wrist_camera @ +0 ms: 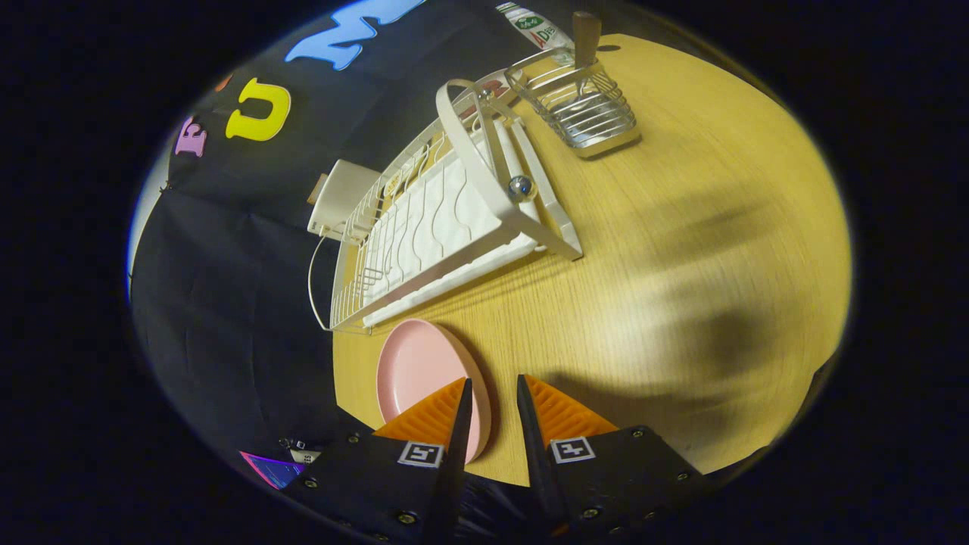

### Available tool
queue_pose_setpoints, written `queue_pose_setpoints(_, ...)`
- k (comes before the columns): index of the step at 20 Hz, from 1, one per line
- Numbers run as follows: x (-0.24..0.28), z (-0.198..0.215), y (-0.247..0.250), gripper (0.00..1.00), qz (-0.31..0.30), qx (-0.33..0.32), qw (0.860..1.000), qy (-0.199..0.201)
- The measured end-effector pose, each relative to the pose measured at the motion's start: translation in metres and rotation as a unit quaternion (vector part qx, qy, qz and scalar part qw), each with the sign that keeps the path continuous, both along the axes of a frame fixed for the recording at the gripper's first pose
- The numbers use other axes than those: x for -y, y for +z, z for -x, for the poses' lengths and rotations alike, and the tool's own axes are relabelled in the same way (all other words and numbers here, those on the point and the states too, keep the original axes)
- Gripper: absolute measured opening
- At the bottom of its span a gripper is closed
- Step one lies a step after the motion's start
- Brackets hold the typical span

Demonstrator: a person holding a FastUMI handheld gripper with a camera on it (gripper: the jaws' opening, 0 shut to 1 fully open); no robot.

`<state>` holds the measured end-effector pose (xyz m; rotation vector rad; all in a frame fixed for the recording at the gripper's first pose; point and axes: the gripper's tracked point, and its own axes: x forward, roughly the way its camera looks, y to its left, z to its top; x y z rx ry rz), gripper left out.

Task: Take the plate from the dish rack, then take the spoon from the basket and place it into the plate.

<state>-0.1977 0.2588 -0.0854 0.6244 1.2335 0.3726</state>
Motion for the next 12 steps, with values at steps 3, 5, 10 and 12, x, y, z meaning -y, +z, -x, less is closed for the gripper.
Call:
queue_pose_setpoints(3,0.029,-0.026,0.008,0.37,0.050,0.059,0.996,-0.038)
queue_pose_setpoints(5,0.052,-0.041,0.020,0.37,0.079,0.095,0.990,-0.068)
queue_pose_setpoints(10,0.099,-0.080,0.051,0.37,0.126,0.188,0.962,-0.152)
queue_pose_setpoints(12,0.110,-0.099,0.063,0.37,0.142,0.233,0.946,-0.173)
